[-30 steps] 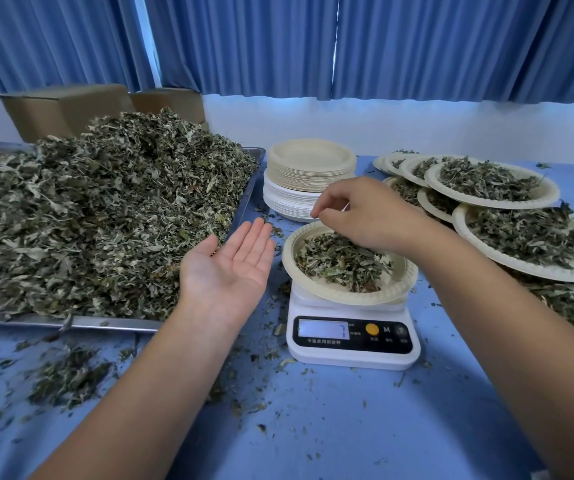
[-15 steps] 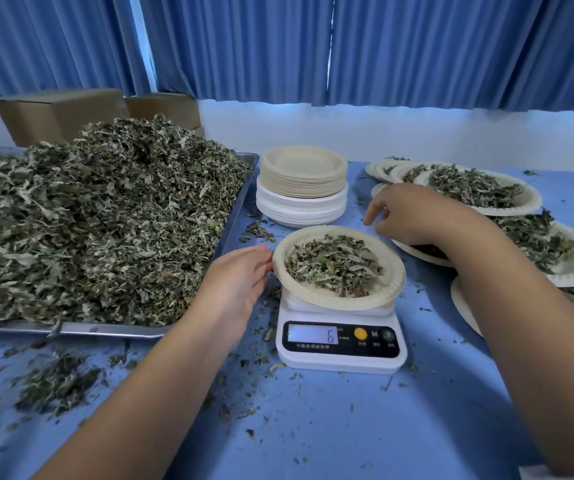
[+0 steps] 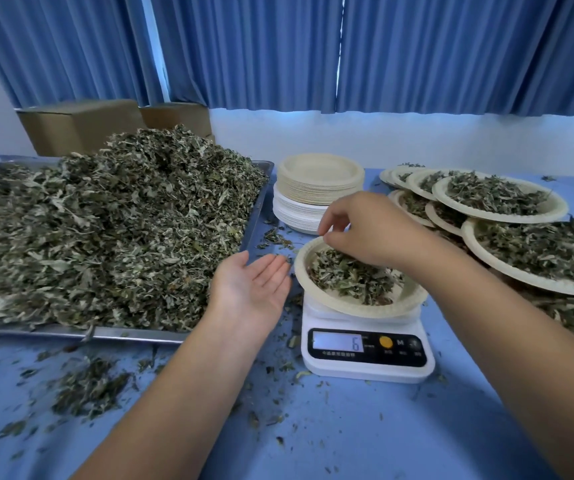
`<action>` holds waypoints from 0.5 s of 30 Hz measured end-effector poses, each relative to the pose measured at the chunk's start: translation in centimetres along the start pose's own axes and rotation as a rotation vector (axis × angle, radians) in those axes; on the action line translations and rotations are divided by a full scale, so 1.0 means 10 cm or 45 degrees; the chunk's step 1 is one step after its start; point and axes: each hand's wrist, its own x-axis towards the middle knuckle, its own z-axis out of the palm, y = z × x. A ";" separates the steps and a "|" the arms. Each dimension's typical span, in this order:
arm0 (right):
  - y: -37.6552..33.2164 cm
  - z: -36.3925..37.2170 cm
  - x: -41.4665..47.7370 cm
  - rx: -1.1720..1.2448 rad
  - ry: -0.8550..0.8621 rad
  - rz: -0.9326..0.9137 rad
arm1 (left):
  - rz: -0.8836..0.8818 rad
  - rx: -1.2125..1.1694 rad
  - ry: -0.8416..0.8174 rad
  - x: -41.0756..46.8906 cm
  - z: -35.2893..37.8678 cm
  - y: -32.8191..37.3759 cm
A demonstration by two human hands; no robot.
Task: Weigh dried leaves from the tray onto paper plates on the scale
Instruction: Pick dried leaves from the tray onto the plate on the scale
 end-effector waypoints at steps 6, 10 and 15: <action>-0.50 0.33 0.60 0.008 -0.192 -0.318 | -0.096 -0.309 -0.059 -0.03 -0.02 0.13; -0.71 0.61 0.98 -0.092 -0.326 -0.377 | -0.129 -0.364 -0.081 -0.04 -0.02 0.18; -0.77 0.88 1.18 -0.262 -0.545 -0.327 | -0.167 -0.376 -0.112 -0.03 -0.03 0.20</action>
